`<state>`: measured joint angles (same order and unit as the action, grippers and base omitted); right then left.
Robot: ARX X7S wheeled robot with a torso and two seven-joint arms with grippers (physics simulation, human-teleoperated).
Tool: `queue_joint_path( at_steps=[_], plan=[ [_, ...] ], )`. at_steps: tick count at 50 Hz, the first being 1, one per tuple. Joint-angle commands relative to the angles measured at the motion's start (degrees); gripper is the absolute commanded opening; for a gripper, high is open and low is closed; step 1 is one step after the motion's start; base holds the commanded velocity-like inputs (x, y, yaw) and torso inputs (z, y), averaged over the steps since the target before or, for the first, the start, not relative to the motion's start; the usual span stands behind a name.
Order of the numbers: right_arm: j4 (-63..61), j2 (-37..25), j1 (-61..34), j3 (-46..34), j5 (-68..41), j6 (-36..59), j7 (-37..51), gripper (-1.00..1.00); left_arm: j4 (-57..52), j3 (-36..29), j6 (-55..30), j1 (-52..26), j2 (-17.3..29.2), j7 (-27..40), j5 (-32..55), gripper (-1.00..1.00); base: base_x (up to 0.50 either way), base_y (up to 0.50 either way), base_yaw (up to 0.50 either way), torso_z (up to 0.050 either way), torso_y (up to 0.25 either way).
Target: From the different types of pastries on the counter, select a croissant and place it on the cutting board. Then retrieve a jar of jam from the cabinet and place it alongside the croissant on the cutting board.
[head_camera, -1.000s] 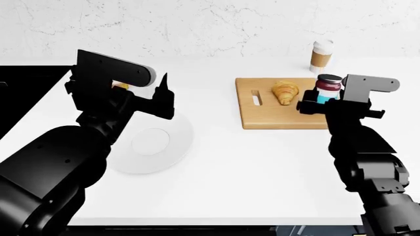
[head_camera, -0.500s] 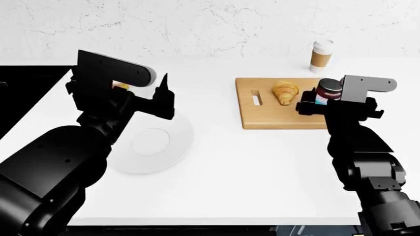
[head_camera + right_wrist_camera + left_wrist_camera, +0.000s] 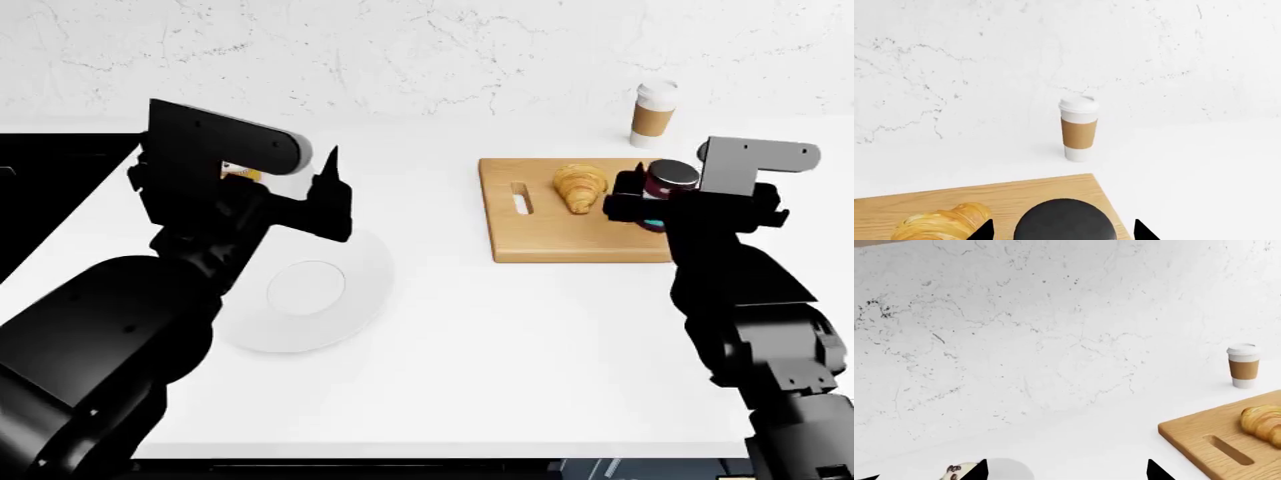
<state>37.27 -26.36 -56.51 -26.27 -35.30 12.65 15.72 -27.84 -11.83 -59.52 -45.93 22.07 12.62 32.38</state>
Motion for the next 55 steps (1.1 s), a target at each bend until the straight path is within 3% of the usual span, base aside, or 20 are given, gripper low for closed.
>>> queue_joint_path(
  at_steps=[1, 20, 29, 45, 55],
  plan=[
    [-9.6, -2.3, 1.3, 0.9, -2.6, 3.8, 1.8, 1.00, -1.5, 0.9, -1.0, 0.0, 0.3, 0.6, 1.1, 1.00, 0.00, 0.00, 0.00, 0.000, 0.000],
    [-43.1, -11.9, 5.4, 2.0, -12.9, 22.5, 14.0, 1.00, -3.7, 3.6, -0.8, 1.9, 1.5, 0.9, 2.7, 1.00, 0.00, 0.00, 0.00, 0.000, 0.000],
    [-63.3, -18.0, 9.6, 6.3, -26.6, 32.9, 24.7, 1.00, -8.6, 9.6, -1.0, 6.7, 3.4, 0.8, 6.4, 1.00, 0.00, 0.00, 0.00, 0.000, 0.000],
    [-84.1, -26.5, 24.2, 17.2, -42.8, 29.8, 38.2, 1.00, -17.8, 24.5, -1.8, 19.4, 6.2, 1.3, 14.3, 1.00, 0.00, 0.00, 0.00, 0.000, 0.000],
    [-89.6, -28.1, 26.2, 18.4, -45.7, 29.2, 42.1, 1.00, -17.3, 28.0, 1.8, 25.0, 6.6, 0.4, 12.8, 1.00, 0.00, 0.00, 0.00, 0.000, 0.000]
  ],
)
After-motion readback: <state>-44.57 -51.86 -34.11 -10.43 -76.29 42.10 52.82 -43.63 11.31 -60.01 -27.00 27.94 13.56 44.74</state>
